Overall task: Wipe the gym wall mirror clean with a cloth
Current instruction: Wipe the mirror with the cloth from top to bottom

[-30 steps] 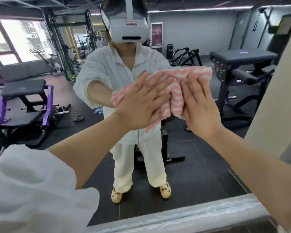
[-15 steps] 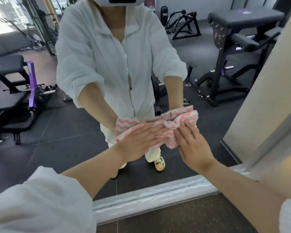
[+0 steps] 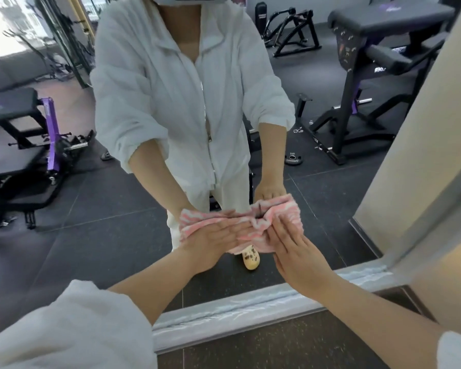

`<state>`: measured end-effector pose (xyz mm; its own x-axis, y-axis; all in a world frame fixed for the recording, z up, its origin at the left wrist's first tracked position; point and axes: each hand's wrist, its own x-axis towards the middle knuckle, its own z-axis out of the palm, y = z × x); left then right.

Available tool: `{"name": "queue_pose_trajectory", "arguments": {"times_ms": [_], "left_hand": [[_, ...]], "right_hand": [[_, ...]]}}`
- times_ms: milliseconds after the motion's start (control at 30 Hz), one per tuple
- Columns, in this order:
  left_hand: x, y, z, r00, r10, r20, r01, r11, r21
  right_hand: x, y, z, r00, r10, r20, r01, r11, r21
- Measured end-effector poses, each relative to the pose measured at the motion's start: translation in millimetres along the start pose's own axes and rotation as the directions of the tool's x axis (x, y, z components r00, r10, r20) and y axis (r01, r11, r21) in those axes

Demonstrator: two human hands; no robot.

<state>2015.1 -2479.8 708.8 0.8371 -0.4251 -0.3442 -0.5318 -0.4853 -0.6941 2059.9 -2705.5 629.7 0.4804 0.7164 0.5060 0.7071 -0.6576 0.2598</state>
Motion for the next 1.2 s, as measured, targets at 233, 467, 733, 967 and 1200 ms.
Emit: {"name": "queue_pose_trajectory", "arguments": {"times_ms": [233,467,733,967,1200], "left_hand": [[11.6,-67.7,-96.2,0.866,-0.245,-0.436,0.271,0.962,-0.001],[36.8,-87.7,-136.5,0.486,-0.367,-0.793,0.397,0.901,-0.173],[58.8,-3.2,-92.8,0.984,-0.160,-0.078,0.165,0.985,0.059],[64.7,32.5,-64.5,0.989,0.136,0.058,-0.146,0.958,0.247],[62.7,-14.7,-78.8,0.895,-0.113,-0.430,0.093,0.993,-0.067]], "right_hand": [[60.6,72.9,-78.6,0.952,0.089,-0.293,-0.067,0.994,0.085],[89.3,121.8,-112.4,0.871,0.173,-0.460,-0.098,0.978,0.183],[-8.9,91.0,-19.4,0.987,0.128,-0.097,-0.124,0.991,0.047],[-47.6,56.5,-3.3,0.947,0.080,0.310,-0.100,0.994,0.048],[-18.5,86.8,-47.1,0.977,0.196,0.079,-0.200,0.979,0.046]]}}
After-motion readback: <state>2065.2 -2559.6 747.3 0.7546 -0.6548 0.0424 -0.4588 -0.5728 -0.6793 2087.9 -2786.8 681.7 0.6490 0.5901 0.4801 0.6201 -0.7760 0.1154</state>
